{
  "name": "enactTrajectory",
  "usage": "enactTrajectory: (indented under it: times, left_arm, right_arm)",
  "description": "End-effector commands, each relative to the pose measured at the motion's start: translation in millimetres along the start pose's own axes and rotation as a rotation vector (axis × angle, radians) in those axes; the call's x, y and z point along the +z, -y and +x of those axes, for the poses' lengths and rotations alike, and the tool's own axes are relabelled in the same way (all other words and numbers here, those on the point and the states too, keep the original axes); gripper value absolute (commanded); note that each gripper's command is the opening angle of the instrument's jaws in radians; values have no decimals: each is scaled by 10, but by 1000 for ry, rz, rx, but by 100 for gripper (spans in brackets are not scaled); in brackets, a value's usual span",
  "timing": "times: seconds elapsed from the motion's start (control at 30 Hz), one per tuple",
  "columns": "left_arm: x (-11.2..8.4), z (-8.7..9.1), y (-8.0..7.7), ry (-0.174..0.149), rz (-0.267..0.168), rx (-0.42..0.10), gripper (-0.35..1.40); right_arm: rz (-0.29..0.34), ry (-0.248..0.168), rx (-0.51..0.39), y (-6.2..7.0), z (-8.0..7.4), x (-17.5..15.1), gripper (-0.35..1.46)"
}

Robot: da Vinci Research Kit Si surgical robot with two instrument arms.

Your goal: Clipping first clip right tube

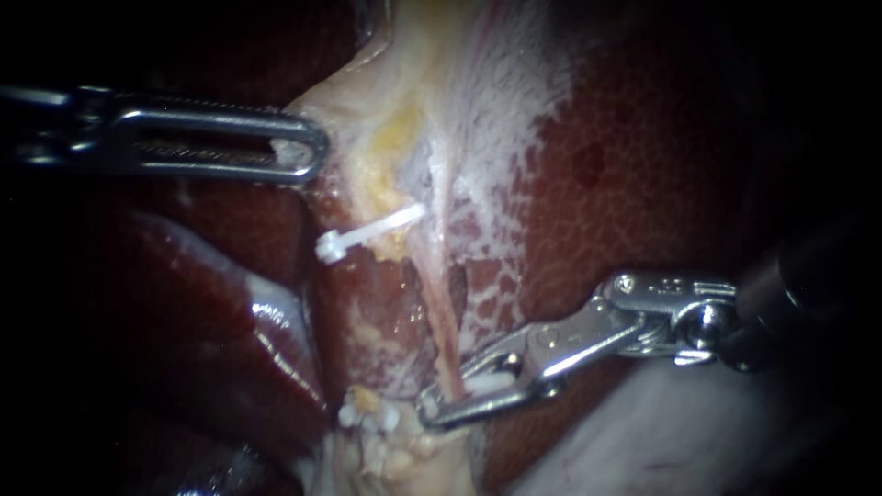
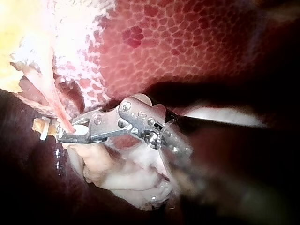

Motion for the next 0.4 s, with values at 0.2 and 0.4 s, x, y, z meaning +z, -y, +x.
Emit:
enactTrajectory:
  times: [0.2,0.4]
  left_arm:
    - [0,0,0,0,0,0,-35]
    - [0,0,0,0,0,0,-35]
  right_arm:
    - [1,1,5,1,0,1,-35]
    - [2,2,10,0,-2,2,-35]
